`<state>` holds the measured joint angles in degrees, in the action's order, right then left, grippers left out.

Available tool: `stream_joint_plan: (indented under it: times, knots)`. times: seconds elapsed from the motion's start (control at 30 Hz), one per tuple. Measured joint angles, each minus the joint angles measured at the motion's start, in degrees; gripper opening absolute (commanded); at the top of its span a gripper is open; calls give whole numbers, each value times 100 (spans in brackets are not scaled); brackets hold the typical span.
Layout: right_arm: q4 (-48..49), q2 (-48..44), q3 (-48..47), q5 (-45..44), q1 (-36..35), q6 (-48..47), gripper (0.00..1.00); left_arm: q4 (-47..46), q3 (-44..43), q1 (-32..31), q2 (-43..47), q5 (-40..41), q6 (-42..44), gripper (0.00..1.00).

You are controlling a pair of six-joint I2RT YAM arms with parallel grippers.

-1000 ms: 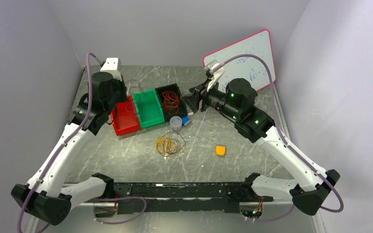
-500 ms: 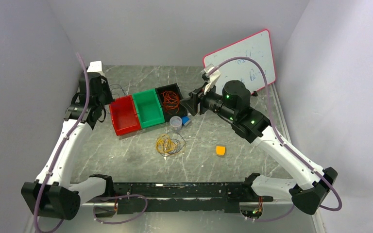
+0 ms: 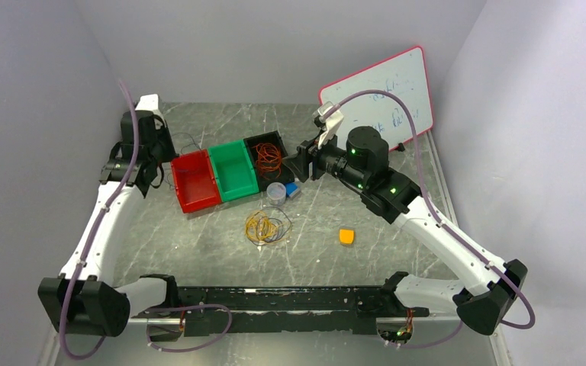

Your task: Untangle the cables

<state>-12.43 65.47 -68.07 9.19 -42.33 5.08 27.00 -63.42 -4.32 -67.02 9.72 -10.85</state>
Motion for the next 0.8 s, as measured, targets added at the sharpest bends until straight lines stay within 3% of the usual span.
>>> stream_joint_plan:
  times: [0.4, 0.8]
  knots:
    - [11, 24, 39, -7, 0, 4, 56, 11, -627, 4, 566, -155, 105, 7]
    - [11, 39, 111, 2, 0, 11, 56, -116, 245, 9, -120, -175, -13, 7]
